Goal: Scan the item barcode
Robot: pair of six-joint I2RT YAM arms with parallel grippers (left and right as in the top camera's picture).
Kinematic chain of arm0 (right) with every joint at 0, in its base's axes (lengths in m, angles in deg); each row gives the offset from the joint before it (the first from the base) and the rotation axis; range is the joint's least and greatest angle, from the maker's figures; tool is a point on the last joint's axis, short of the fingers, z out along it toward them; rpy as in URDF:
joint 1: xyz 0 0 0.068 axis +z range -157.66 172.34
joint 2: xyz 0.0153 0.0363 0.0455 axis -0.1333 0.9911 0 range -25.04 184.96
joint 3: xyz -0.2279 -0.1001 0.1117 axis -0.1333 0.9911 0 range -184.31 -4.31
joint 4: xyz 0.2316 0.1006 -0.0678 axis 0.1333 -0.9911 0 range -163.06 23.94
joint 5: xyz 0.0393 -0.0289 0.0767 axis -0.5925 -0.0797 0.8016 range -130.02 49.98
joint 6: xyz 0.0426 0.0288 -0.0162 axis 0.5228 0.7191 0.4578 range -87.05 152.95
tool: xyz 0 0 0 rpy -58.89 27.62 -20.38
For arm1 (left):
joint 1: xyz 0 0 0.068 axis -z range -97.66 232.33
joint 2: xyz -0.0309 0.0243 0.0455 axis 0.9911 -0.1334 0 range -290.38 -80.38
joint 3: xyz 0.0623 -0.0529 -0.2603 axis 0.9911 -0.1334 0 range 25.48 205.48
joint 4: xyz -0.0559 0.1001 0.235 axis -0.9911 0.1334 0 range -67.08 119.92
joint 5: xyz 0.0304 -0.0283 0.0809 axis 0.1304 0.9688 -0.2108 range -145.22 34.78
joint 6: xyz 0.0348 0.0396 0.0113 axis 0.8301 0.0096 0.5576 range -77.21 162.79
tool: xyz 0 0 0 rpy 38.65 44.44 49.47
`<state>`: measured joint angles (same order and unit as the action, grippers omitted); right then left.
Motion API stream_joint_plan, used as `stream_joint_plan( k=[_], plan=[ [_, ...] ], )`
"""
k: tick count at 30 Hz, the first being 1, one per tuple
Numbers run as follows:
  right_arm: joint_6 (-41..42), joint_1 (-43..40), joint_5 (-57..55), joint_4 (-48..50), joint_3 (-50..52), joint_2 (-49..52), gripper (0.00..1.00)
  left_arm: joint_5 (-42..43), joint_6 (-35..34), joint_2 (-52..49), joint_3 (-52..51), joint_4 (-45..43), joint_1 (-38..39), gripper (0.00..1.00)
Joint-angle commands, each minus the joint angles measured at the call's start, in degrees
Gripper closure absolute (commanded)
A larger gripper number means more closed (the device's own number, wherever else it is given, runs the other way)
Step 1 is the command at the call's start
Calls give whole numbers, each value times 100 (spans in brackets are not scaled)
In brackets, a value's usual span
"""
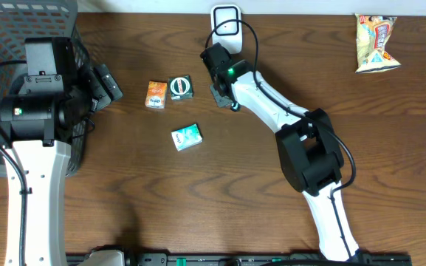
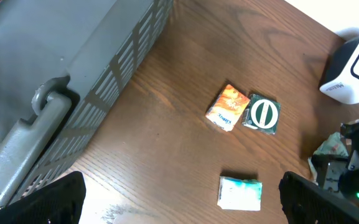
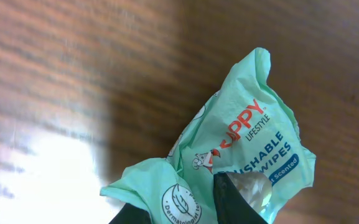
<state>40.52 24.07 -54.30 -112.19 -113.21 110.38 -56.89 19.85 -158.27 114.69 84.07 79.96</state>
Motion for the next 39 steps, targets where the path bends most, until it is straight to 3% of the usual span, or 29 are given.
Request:
stream_joint_plan(
  k=[1, 8, 14, 20, 27, 32, 39],
  plan=[
    [7, 24, 866, -223, 234, -216, 95, -33, -52, 33, 0, 11, -24, 2],
    [4, -63, 2704, -280, 234, -855, 99, -33, -50, 33, 0, 11, -24, 2],
    [0, -402, 5252, -339, 254, -907, 99, -33, -50, 33, 0, 11, -24, 2],
    [-400, -793, 6623, -621, 280, -907, 99, -33, -50, 33, 0, 11, -24, 3],
    [-511, -1196, 7197, -754, 455, -905, 99, -33, -52, 33, 0, 11, -24, 2],
    [-507, -1360, 7823, -470, 1167, -905, 99, -33, -52, 33, 0, 11, -24, 2],
    [-289, -2011, 7508, -70, 1910, -905, 96, -33, -50, 33, 0, 11, -24, 2]
  ],
)
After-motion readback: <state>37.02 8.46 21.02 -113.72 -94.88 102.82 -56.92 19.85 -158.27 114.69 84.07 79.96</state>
